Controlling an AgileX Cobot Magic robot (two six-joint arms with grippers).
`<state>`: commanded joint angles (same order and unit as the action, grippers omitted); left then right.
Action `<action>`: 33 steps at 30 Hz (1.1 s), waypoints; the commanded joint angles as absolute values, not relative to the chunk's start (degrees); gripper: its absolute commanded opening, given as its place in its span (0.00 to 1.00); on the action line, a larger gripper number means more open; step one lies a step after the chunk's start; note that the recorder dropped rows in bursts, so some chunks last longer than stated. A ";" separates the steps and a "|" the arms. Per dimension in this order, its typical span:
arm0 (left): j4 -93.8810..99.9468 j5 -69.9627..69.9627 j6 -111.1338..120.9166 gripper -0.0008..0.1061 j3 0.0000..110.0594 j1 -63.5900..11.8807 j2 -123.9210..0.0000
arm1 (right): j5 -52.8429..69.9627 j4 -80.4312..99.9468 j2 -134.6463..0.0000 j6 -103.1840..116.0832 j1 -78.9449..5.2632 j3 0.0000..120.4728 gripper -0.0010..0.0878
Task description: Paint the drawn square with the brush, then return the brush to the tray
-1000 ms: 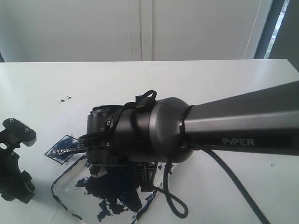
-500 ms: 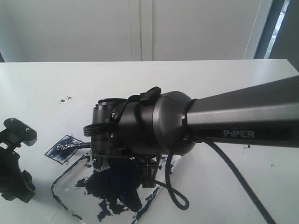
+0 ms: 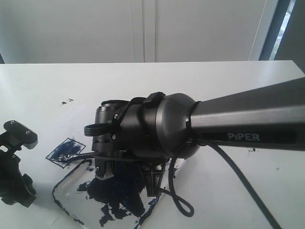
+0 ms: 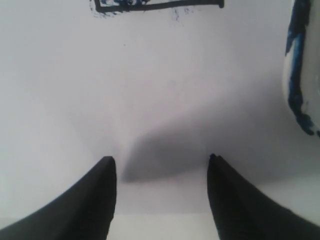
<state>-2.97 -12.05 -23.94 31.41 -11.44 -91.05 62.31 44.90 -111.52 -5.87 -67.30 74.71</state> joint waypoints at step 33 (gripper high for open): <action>-2.97 -12.05 -23.99 0.56 31.41 -11.44 -91.05 | 64.96 41.79 -109.64 -8.49 -67.52 74.71 0.01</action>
<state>-2.97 -12.05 -23.99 31.41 -11.44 -91.05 64.96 41.79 -109.64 -8.49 -67.52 74.71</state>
